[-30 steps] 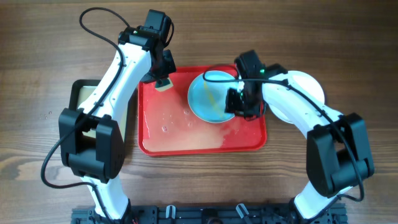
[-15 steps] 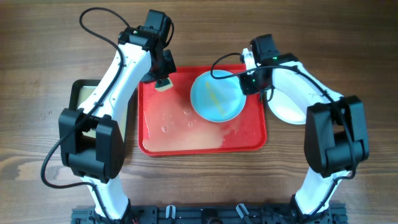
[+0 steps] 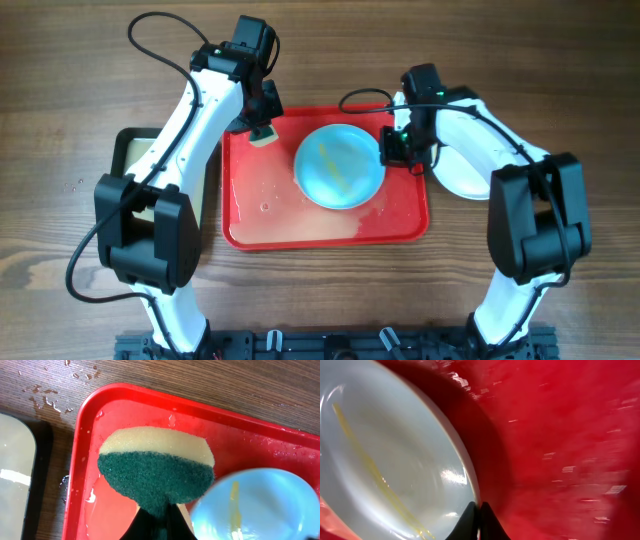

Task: Clean dirty plates on tray and stack at the side
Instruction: 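Reach the right gripper to the last light-blue plate and drag it to tray center, then hold the plate rim with the right gripper and scrub it with the sponge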

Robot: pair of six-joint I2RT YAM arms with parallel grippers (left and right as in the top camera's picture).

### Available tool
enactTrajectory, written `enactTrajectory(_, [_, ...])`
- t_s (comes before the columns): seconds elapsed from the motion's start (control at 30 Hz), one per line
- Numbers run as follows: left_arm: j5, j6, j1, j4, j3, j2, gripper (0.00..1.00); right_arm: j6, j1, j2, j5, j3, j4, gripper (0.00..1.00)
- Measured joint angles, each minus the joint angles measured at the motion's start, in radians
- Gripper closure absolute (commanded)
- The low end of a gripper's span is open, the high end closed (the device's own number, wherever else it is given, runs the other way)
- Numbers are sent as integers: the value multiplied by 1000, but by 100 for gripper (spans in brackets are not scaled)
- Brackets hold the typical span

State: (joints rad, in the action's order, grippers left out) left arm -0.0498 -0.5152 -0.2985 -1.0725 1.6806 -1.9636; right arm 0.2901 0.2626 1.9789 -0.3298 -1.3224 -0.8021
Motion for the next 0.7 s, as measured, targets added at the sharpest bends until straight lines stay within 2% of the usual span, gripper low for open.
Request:
enactTrajectory(0.13, [0, 0, 0, 0, 0, 0, 96, 95, 81, 2, 20, 0, 68, 66])
enactTrajectory(0.23, [0, 0, 0, 0, 0, 0, 96, 49, 93, 2, 26, 0, 175, 66])
enactTrajectory(0.37, [0, 0, 0, 0, 0, 0, 96, -5, 90, 2, 36, 0, 222, 77])
enactTrajectory(0.47, [0, 0, 0, 0, 0, 0, 96, -8, 90, 20, 39, 0, 228, 78])
enactTrajectory(0.53, [0, 0, 0, 0, 0, 0, 96, -7, 90, 49, 39, 0, 233, 84])
enactTrajectory(0.6, [0, 0, 0, 0, 0, 0, 96, 13, 90, 65, 34, -2, 242, 96])
enactTrajectory(0.7, [0, 0, 0, 0, 0, 0, 96, 90, 98, 66, 35, -2, 234, 96])
